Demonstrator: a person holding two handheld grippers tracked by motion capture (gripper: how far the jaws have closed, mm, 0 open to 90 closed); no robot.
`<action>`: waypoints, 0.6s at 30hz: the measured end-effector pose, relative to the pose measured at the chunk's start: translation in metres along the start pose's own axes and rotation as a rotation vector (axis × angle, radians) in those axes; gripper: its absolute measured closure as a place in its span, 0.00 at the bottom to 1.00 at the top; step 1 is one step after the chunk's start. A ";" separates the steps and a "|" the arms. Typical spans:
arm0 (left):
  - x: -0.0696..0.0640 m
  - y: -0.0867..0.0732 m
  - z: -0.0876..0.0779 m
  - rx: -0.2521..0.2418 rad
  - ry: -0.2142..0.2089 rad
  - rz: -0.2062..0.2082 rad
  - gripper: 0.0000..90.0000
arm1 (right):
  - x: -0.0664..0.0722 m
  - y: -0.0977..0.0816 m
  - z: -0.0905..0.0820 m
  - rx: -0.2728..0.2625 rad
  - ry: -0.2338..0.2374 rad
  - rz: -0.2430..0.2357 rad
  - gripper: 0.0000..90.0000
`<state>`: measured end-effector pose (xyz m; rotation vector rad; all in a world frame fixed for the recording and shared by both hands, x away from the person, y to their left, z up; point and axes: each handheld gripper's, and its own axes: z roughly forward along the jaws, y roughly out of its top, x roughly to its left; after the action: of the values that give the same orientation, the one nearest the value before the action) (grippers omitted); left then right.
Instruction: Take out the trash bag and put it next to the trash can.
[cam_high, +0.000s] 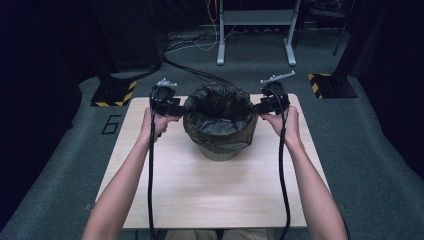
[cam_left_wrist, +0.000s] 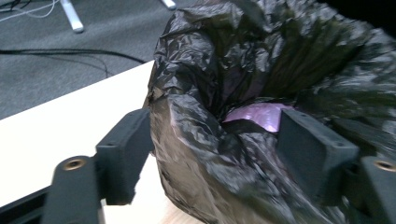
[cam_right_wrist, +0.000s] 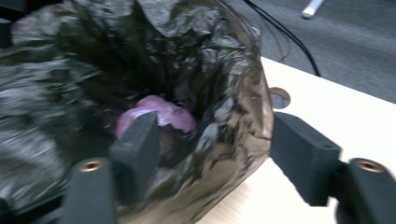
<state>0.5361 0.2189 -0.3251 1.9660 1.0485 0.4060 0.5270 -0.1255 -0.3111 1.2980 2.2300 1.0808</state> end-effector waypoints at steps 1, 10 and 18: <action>0.000 0.001 0.003 0.011 0.007 0.004 0.32 | 0.000 0.000 0.000 0.000 0.000 0.000 0.40; -0.004 -0.001 0.017 0.037 0.078 0.042 0.73 | -0.004 0.004 0.028 0.046 -0.026 0.035 0.73; -0.018 -0.002 0.015 -0.029 0.202 0.105 0.94 | 0.006 0.004 0.025 -0.021 -0.085 0.007 0.96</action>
<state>0.5337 0.1973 -0.3343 1.9907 1.0603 0.6854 0.5417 -0.1082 -0.3236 1.3182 2.1478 1.0291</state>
